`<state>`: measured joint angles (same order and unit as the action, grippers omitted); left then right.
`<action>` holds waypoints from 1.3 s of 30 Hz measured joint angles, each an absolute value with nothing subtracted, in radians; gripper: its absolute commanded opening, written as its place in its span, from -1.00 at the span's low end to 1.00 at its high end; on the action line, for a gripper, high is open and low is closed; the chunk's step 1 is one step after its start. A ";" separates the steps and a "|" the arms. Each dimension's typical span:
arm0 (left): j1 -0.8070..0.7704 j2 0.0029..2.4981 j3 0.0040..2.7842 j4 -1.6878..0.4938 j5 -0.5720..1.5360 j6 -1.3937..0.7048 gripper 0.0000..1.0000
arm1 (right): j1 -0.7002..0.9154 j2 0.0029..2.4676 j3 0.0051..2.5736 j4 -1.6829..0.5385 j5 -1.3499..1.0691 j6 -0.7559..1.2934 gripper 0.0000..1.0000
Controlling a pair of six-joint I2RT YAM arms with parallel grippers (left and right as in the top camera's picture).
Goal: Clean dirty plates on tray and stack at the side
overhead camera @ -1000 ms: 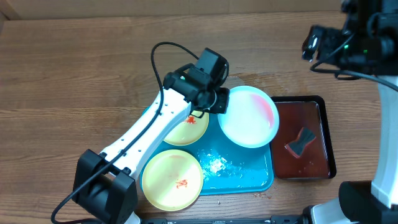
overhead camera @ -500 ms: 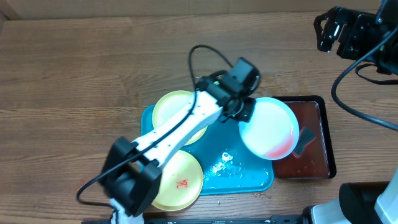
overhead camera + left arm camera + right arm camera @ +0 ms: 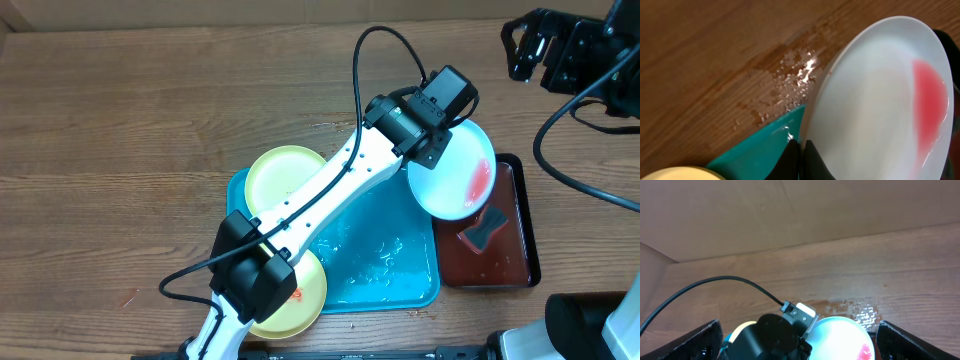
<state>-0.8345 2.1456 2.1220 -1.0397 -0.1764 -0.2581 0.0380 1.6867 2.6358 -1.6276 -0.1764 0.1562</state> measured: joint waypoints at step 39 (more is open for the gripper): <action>-1.181 2.217 2.131 -0.801 -0.923 0.200 -0.92 | 0.038 1.630 2.637 -1.564 -0.222 0.157 1.00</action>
<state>-1.1809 2.2173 2.1307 -0.8013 -0.9226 0.2005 0.0380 1.6299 2.6369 -1.5642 -0.2218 0.1566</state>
